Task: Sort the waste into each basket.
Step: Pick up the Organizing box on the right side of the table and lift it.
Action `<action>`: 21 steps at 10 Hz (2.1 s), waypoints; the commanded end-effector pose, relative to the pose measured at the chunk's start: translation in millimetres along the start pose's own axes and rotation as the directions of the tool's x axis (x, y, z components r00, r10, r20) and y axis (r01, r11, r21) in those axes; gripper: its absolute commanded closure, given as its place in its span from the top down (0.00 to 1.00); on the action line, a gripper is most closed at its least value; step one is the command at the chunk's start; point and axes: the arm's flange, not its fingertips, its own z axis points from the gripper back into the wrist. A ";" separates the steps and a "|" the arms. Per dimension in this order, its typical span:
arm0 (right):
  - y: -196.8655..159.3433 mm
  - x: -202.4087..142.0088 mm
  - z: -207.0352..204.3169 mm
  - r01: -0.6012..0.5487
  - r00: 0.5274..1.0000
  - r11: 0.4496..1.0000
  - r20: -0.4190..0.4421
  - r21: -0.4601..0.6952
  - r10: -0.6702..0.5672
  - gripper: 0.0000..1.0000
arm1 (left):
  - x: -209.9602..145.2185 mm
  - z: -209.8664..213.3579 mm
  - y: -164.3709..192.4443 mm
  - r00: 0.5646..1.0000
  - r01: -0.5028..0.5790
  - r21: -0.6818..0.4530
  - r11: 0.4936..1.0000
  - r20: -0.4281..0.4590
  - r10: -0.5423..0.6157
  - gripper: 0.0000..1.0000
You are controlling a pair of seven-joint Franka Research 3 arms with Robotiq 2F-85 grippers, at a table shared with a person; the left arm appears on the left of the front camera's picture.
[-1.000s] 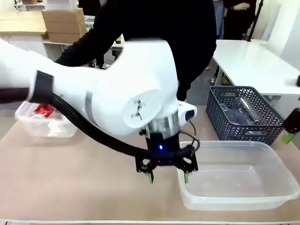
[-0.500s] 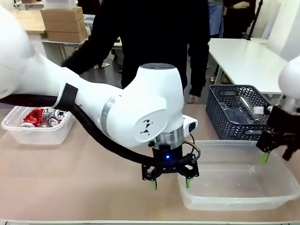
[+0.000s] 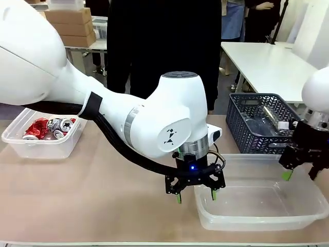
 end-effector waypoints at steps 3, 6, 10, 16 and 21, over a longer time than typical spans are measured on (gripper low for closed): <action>10.7 -112.0 -96.3 -0.034 0.999 0.998 -0.005 0.048 0.035 0.45 | 4.5 -2.5 -3.8 0.999 -0.039 0.018 0.999 0.038 0.039 0.41; 14.1 -121.2 -89.9 -0.038 0.999 0.999 0.010 0.015 0.038 0.00 | 7.9 -1.2 -1.9 0.998 -0.055 0.015 0.998 0.037 0.054 0.00; 15.7 -124.8 -86.5 -0.026 0.999 1.000 0.021 -0.005 0.026 0.00 | 8.8 0.1 0.2 0.999 -0.046 0.011 0.999 0.029 0.046 0.00; 27.4 -137.8 -33.7 0.036 0.999 0.998 -0.020 -0.050 -0.037 0.00 | 21.9 65.7 35.1 0.999 0.023 0.000 1.000 0.030 -0.023 0.00; 136.9 -101.3 121.9 -0.007 1.000 0.994 0.005 -0.113 0.008 0.00 | 47.1 175.4 164.7 0.995 -0.040 -0.022 0.999 0.087 0.042 0.00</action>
